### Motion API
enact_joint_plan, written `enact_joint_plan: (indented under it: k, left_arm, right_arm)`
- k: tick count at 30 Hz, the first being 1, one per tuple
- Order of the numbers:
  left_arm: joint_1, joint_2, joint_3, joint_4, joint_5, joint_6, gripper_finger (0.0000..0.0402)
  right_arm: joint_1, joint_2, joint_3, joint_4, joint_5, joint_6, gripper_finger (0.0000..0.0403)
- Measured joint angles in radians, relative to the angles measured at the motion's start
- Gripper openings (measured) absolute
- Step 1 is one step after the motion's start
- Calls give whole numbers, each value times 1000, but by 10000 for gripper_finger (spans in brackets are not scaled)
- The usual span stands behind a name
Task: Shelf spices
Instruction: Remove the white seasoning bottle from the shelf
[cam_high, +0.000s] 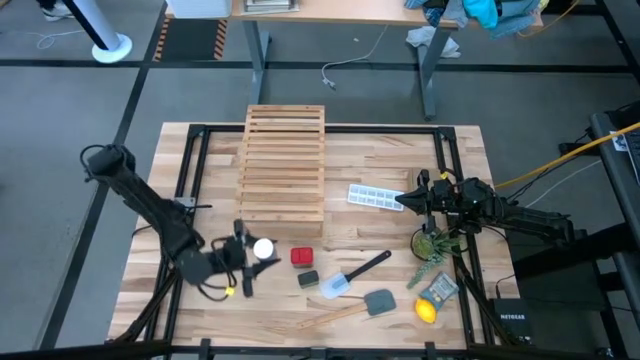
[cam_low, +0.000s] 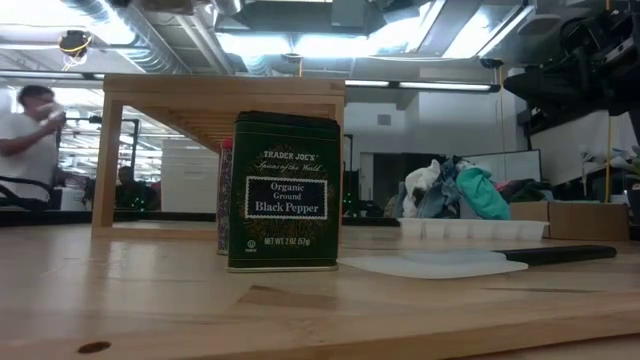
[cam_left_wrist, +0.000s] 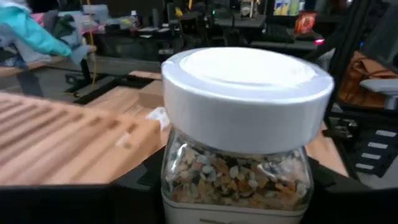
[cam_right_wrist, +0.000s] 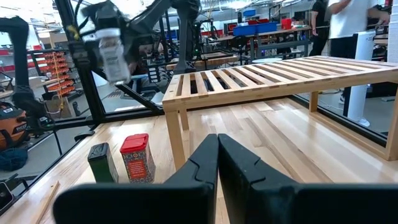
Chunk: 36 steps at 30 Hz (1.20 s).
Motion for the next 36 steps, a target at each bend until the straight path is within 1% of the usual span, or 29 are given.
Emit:
enact_joint_plan:
  k: [3, 6, 9, 20, 23, 28, 33, 36]
  left_arm:
    - [-40, 94, 0, 93, -42, -11, 185]
    - [-63, 188, 4, 201, -46, -11, 185]
    - [-78, 279, 40, 239, -48, -24, 185]
    - [-94, 530, 201, 243, -48, -140, 185]
    - [-93, 583, 215, 241, -50, -184, 185]
    - [-93, 638, 216, 243, -95, -270, 185]
    - [-93, 683, 216, 244, -94, -377, 185]
    - [-93, 713, 216, 245, -77, -444, 185]
  right_arm:
    - [0, 0, 0, 0, 0, 0, 17]
    - [0, 0, 0, 0, 0, 0, 17]
    - [0, 0, 0, 0, 0, 0, 17]
    - [0, 0, 0, 0, 0, 0, 17]
    - [0, 0, 0, 0, 0, 0, 17]
    - [0, 0, 0, 0, 0, 0, 17]
    - [0, 0, 0, 0, 0, 0, 17]
    - [0, 0, 0, 0, 0, 0, 17]
